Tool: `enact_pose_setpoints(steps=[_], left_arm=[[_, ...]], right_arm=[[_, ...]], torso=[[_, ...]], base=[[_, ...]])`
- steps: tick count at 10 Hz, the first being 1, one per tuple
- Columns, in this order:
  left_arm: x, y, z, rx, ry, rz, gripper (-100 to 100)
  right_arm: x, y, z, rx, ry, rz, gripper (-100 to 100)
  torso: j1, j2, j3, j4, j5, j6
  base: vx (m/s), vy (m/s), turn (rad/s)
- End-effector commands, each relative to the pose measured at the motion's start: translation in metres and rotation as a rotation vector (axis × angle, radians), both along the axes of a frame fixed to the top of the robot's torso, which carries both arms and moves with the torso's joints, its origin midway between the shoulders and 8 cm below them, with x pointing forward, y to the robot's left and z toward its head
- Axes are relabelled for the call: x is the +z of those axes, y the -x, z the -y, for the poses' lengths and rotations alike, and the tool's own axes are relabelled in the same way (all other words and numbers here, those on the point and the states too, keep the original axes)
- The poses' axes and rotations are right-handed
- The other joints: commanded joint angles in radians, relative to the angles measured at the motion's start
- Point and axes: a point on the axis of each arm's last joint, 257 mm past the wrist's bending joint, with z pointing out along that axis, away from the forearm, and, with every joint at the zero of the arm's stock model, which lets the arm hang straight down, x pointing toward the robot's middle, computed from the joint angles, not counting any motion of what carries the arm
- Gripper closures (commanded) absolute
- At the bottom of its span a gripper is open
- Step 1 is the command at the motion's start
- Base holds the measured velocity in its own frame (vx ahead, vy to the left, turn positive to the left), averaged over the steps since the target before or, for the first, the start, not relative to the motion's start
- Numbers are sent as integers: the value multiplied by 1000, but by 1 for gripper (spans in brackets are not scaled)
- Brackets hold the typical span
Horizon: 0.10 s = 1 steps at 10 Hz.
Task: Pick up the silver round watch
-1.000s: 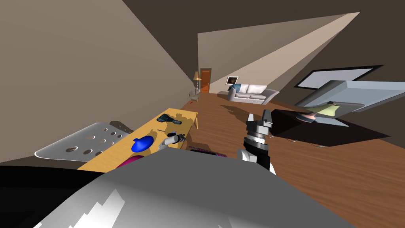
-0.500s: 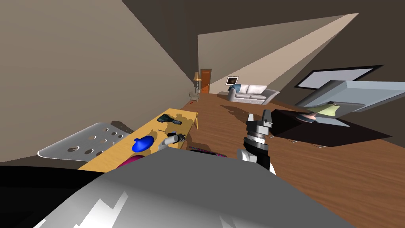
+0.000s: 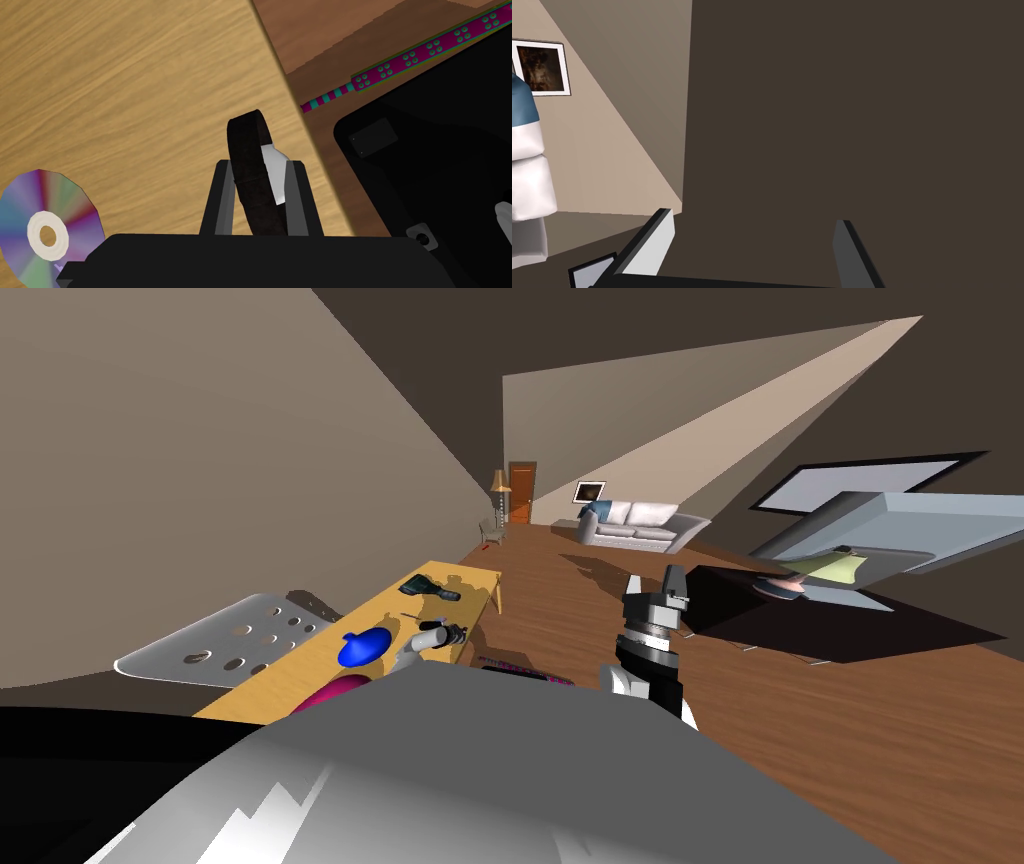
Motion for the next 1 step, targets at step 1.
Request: enact_pose_setpoints(steps=[1], left_arm=[[0, 0, 0, 0, 0, 0, 0]], right_arm=[[0, 0, 0, 0, 0, 0, 0]], torso=[[0, 0, 0, 0, 0, 0]], base=[[0, 0, 0]])
